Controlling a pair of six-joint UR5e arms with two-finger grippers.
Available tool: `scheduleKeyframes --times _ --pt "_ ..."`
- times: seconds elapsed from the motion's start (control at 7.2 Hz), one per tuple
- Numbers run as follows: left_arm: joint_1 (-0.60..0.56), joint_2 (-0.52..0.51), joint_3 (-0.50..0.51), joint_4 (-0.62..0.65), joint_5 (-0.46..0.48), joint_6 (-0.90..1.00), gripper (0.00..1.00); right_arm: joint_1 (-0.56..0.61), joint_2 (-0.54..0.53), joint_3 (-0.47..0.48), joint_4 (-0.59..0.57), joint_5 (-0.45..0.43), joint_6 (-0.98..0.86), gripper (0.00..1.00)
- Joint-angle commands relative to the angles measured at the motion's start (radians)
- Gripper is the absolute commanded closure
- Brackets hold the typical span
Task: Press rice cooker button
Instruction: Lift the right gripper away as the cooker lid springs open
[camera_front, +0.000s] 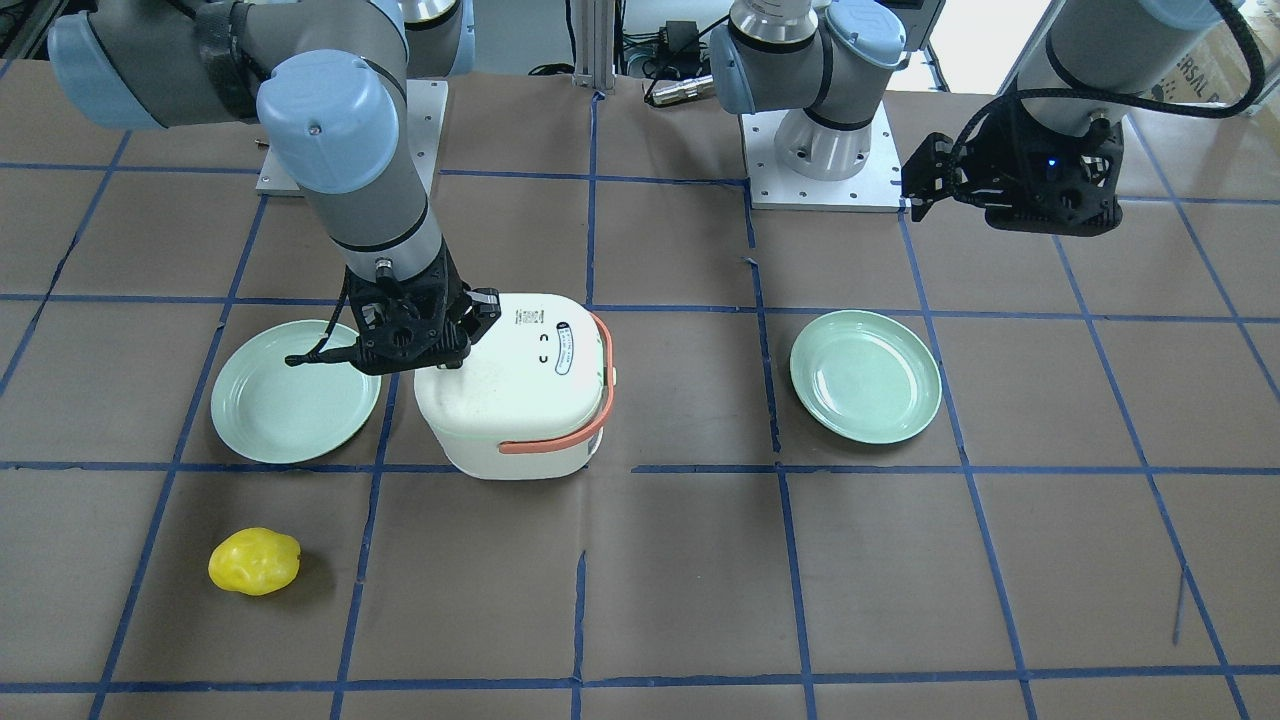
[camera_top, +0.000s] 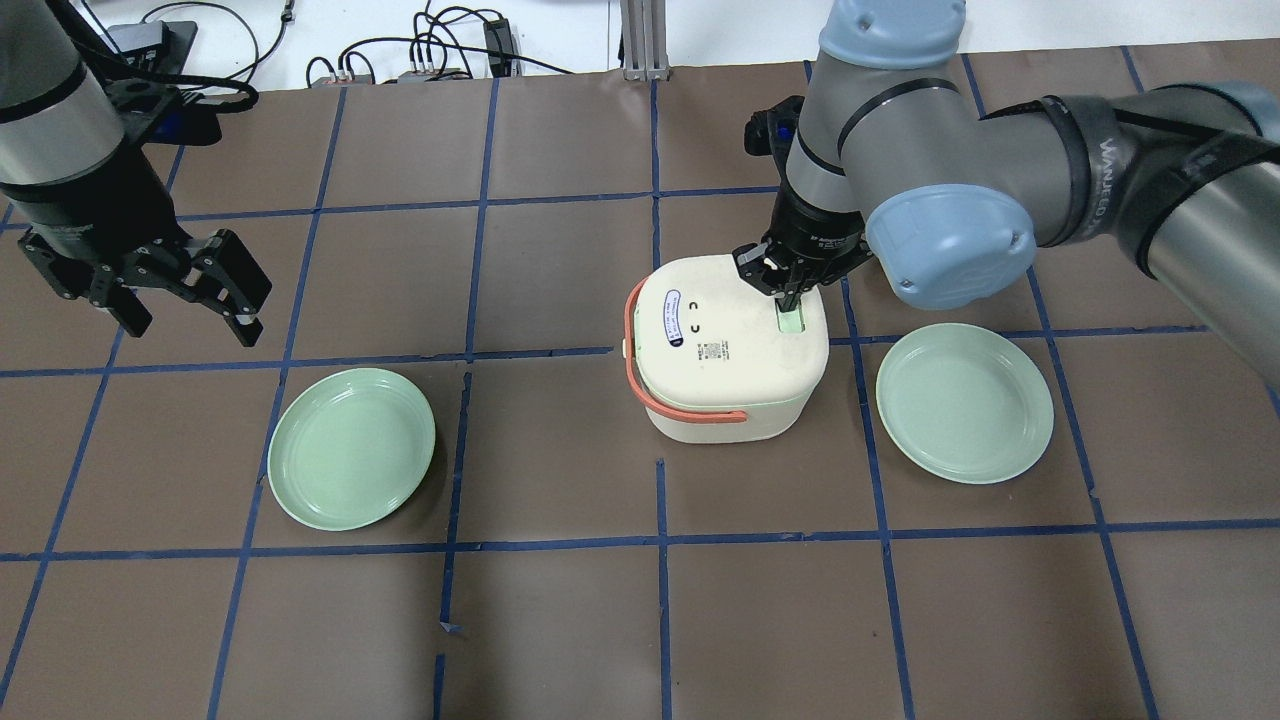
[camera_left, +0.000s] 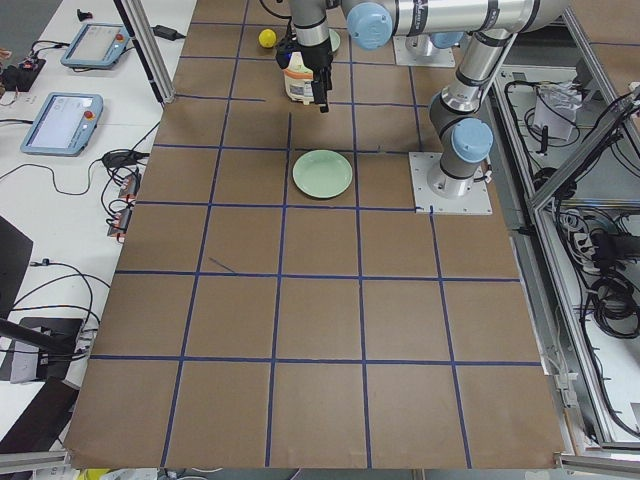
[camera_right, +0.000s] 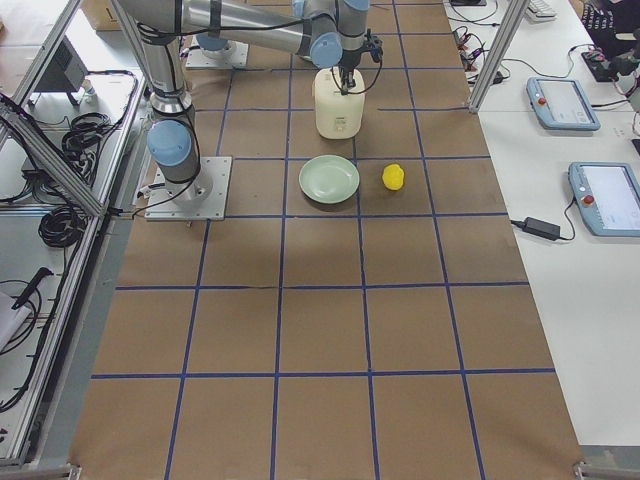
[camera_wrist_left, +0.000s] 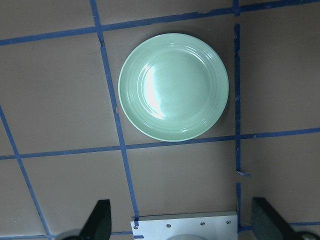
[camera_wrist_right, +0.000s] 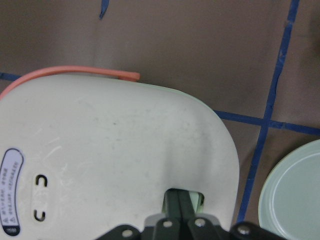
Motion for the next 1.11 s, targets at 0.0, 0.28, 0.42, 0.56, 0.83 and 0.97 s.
scheduleKeyframes --times 0.0,0.28,0.42,0.56,0.83,0.97 --pt "0.0 0.0 0.0 0.0 0.0 0.0 0.0 0.0 -0.012 -0.011 0.011 -0.006 0.003 0.82" --pt "0.0 0.0 0.0 0.0 0.0 0.0 0.0 0.0 -0.015 -0.165 0.212 -0.023 0.081 0.51" --pt "0.0 0.0 0.0 0.0 0.0 0.0 0.0 0.002 -0.006 -0.294 0.329 -0.035 0.095 0.04" --pt "0.0 0.0 0.0 0.0 0.0 0.0 0.0 -0.008 0.0 -0.36 0.397 -0.058 0.1 0.0" --pt "0.0 0.0 0.0 0.0 0.0 0.0 0.0 -0.053 0.002 -0.366 0.396 -0.179 -0.048 0.0" --pt "0.0 0.0 0.0 0.0 0.0 0.0 0.0 -0.107 0.002 -0.352 0.387 -0.169 -0.149 0.0"
